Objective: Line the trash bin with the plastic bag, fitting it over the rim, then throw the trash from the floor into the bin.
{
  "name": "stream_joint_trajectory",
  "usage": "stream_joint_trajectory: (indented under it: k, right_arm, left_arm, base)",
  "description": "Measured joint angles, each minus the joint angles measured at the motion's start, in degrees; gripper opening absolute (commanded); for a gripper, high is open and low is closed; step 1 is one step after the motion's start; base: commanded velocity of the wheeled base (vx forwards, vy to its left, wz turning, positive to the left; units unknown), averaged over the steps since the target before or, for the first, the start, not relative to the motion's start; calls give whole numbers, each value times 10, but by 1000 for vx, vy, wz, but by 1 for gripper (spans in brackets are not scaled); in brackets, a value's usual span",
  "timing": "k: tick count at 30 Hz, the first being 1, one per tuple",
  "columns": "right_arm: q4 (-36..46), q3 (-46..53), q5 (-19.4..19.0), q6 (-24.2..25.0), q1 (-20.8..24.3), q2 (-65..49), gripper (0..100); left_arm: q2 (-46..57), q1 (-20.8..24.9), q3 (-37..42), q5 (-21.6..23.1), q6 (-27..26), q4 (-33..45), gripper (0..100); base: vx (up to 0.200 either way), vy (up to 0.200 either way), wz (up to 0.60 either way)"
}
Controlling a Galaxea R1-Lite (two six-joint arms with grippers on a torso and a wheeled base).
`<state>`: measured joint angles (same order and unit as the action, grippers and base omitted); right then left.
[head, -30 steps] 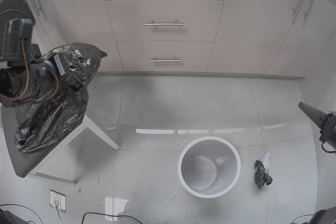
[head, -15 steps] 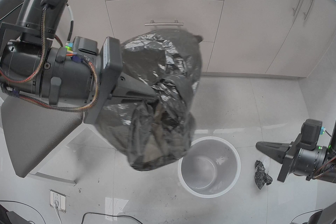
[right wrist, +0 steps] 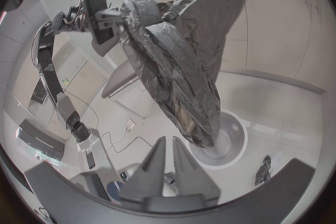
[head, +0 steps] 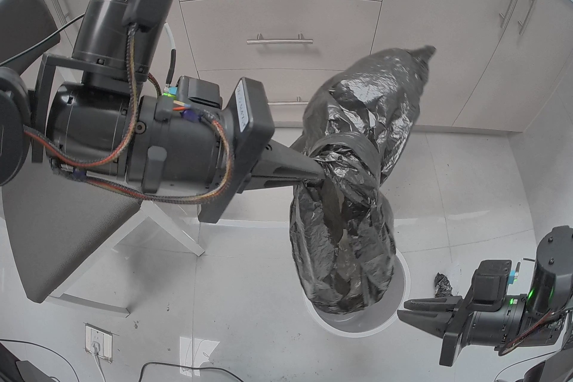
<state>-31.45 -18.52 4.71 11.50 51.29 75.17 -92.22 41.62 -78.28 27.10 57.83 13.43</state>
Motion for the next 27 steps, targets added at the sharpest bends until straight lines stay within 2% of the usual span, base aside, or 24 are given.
stream_joint_trajectory:
  k: [4,14,27]
  right_arm:
    - [-2,21,15,0,18,10,100]
    - [-18,-15,62,3,29,79,100]
    - [-138,-101,104,2,59,243,100]
  left_arm:
    - [-5,1,6,-13,41,-18,0]
    - [-8,2,9,-27,59,-23,0]
    - [-7,1,10,-32,69,-24,0]
  base:
    - [0,0,0]
    - [0,0,0]
    - [0,0,0]
